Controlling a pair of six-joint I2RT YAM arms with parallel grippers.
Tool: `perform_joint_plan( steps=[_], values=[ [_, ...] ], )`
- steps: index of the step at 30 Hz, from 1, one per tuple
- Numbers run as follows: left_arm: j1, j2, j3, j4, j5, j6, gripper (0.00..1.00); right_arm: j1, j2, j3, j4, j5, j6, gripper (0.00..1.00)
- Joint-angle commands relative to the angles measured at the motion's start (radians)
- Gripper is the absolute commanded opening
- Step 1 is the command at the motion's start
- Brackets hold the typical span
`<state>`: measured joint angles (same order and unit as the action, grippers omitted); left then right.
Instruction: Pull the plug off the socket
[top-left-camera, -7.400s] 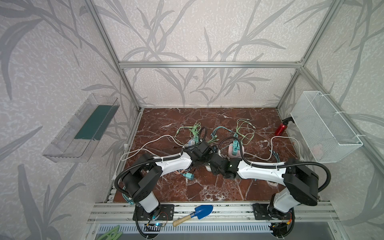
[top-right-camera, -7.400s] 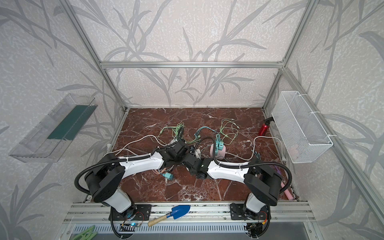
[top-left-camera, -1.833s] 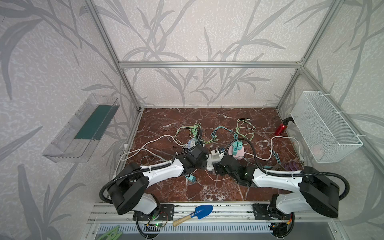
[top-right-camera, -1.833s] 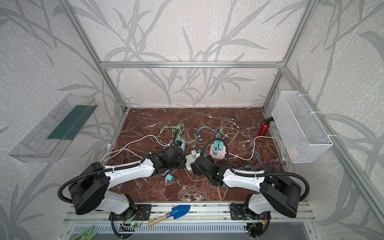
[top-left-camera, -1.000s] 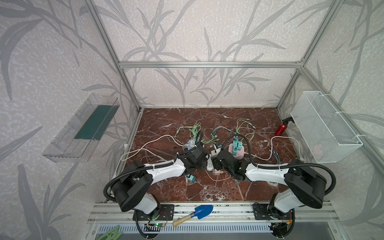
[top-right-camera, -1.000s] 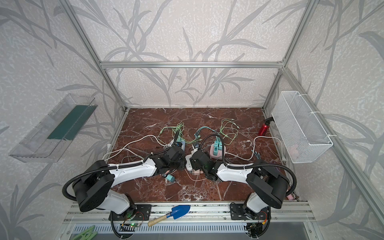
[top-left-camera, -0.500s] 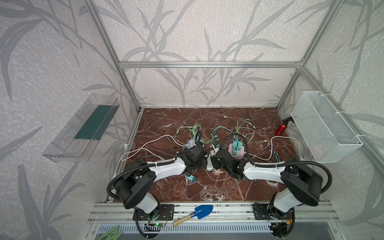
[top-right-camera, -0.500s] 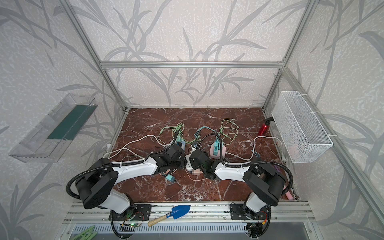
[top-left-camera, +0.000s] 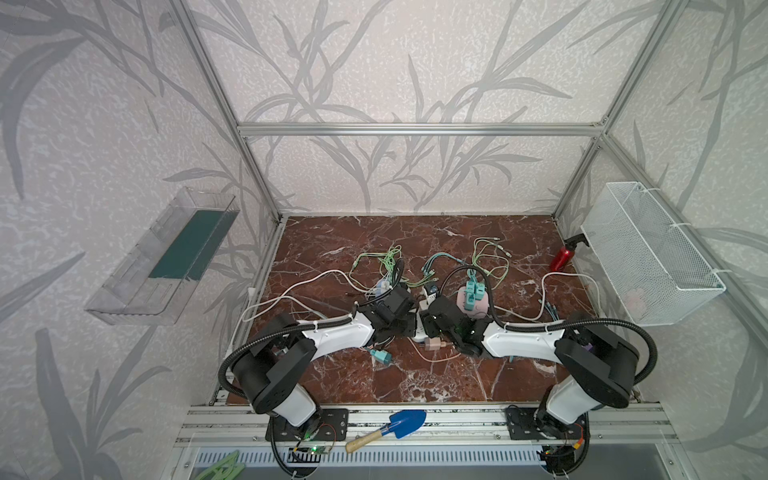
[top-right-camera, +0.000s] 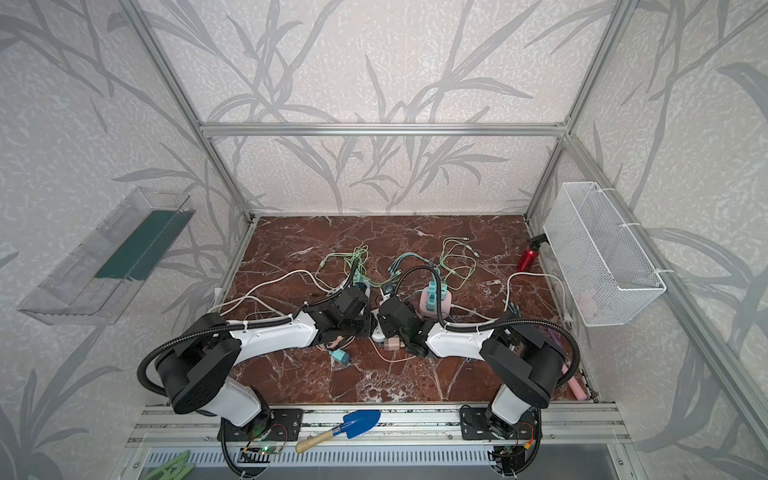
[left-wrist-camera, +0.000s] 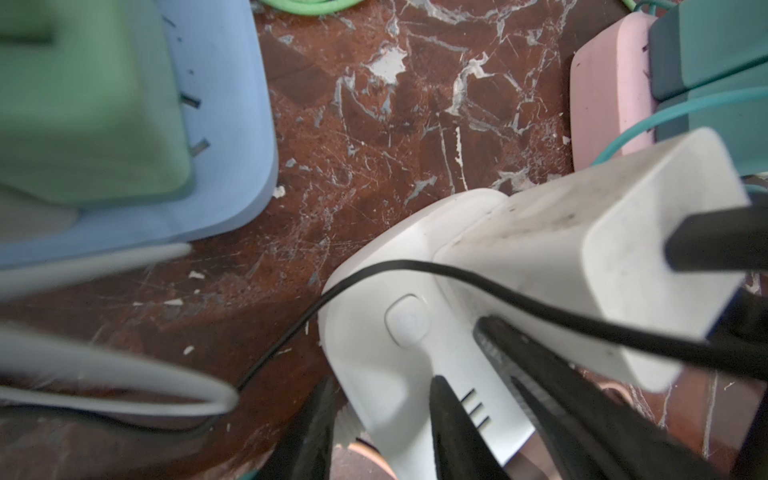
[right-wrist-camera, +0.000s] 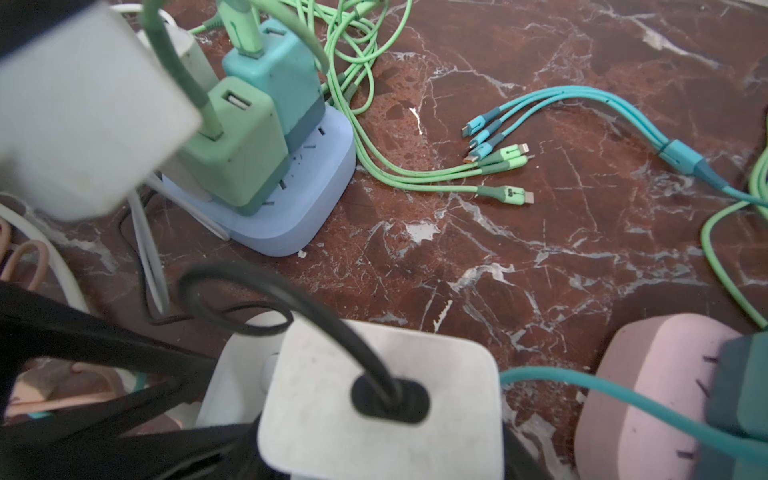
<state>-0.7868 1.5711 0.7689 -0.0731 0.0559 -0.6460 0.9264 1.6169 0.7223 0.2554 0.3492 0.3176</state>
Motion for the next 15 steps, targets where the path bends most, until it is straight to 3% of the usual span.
perform_joint_plan(
  steps=[1, 15],
  values=[
    [0.007, 0.03, 0.021, -0.031, 0.004, 0.007, 0.39, -0.002, -0.001, 0.023, -0.01, 0.004, -0.018, 0.51],
    [0.015, 0.092, 0.075, -0.128, -0.006, 0.007, 0.37, 0.047, -0.026, 0.034, -0.019, 0.053, -0.06, 0.45]
  ],
)
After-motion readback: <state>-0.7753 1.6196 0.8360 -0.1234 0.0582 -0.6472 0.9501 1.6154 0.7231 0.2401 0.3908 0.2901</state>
